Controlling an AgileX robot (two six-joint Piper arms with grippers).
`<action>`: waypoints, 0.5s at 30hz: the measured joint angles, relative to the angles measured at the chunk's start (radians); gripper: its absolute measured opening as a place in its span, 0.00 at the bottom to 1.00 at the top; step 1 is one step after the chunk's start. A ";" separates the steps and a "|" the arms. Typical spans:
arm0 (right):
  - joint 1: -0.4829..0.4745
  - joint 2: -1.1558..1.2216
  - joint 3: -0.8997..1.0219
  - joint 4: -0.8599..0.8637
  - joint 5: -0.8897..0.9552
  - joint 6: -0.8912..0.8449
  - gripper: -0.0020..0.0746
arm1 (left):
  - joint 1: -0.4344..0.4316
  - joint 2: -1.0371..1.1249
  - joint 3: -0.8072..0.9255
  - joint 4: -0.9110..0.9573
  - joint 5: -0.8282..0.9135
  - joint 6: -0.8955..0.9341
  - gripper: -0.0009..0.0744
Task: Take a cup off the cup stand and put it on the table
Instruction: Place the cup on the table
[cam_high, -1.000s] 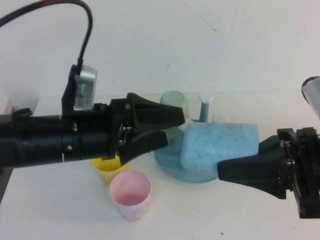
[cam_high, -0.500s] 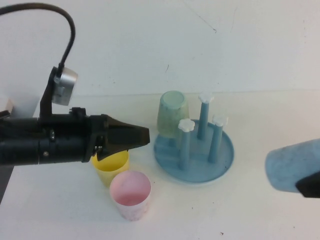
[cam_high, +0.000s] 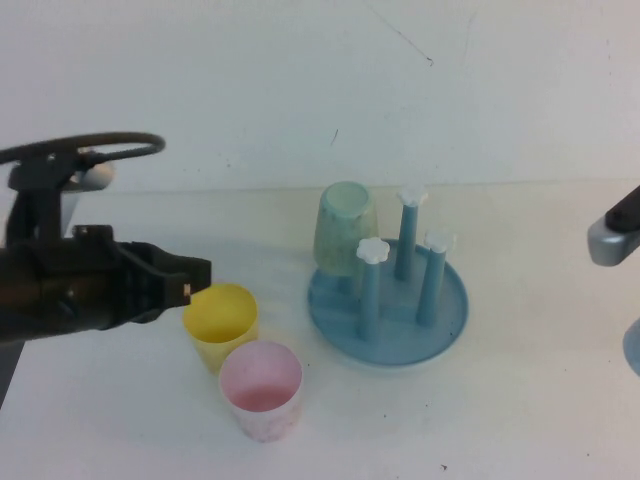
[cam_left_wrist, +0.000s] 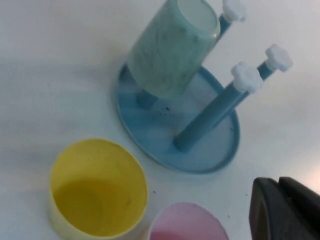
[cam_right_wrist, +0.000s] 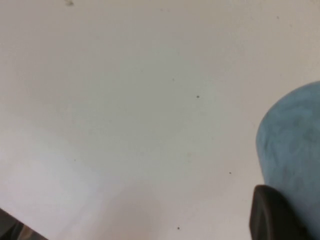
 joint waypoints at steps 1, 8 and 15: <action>0.000 0.040 -0.008 -0.019 0.000 0.002 0.06 | 0.000 -0.040 0.010 0.018 -0.028 0.000 0.01; 0.000 0.303 -0.105 -0.078 -0.013 0.010 0.06 | 0.000 -0.319 0.067 0.082 -0.159 0.002 0.01; 0.000 0.446 -0.222 -0.086 -0.021 -0.011 0.06 | 0.000 -0.427 0.088 0.155 -0.134 0.011 0.01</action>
